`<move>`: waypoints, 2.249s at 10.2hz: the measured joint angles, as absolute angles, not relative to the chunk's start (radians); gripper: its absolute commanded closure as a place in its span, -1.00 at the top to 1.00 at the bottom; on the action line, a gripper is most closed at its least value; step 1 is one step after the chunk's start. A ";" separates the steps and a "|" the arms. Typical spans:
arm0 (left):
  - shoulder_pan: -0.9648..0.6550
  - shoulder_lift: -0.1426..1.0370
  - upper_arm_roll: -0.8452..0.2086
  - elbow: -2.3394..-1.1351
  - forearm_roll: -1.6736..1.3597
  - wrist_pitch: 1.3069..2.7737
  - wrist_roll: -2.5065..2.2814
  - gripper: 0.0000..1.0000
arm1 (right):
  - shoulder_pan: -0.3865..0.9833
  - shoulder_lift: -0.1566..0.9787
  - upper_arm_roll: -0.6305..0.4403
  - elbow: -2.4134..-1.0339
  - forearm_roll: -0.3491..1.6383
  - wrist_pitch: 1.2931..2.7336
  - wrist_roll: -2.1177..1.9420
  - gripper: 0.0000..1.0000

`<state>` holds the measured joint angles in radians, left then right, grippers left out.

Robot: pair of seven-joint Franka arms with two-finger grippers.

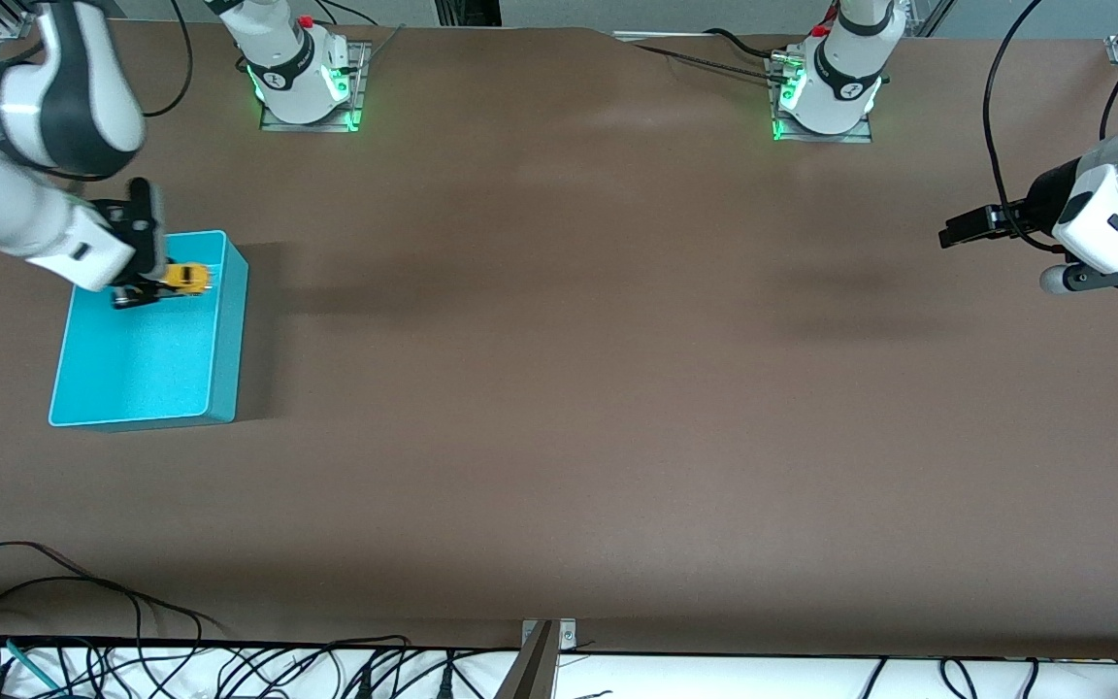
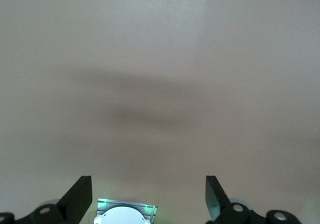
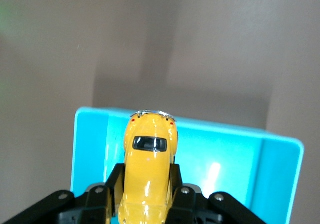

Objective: Wind up and store yellow beetle car

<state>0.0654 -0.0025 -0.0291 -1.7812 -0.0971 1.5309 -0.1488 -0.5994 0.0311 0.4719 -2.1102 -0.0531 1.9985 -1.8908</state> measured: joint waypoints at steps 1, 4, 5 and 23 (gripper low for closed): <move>0.065 -0.002 -0.029 -1.781 -0.097 1.531 -0.149 1.00 | -0.603 0.049 0.436 -2.110 -0.079 2.019 -1.937 -1.00; 0.065 0.002 -0.029 -1.781 -0.097 1.531 -0.149 1.00 | -0.604 0.165 0.392 -2.110 -0.114 2.170 -1.997 -1.00; 0.065 0.003 -0.029 -1.781 -0.097 1.531 -0.149 1.00 | -0.604 0.217 0.383 -2.110 -0.124 2.226 -2.009 -1.00; 0.062 0.010 -0.026 -1.747 -0.060 1.539 -0.024 1.00 | -0.602 0.377 0.273 -2.205 -0.109 2.471 -2.054 1.00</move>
<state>0.0618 0.0104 -0.0263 -1.7471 -0.0602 1.5388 -0.0238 -0.6022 0.3771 0.2725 -2.2051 -0.1087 2.4708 -2.0542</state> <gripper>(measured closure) 0.000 0.000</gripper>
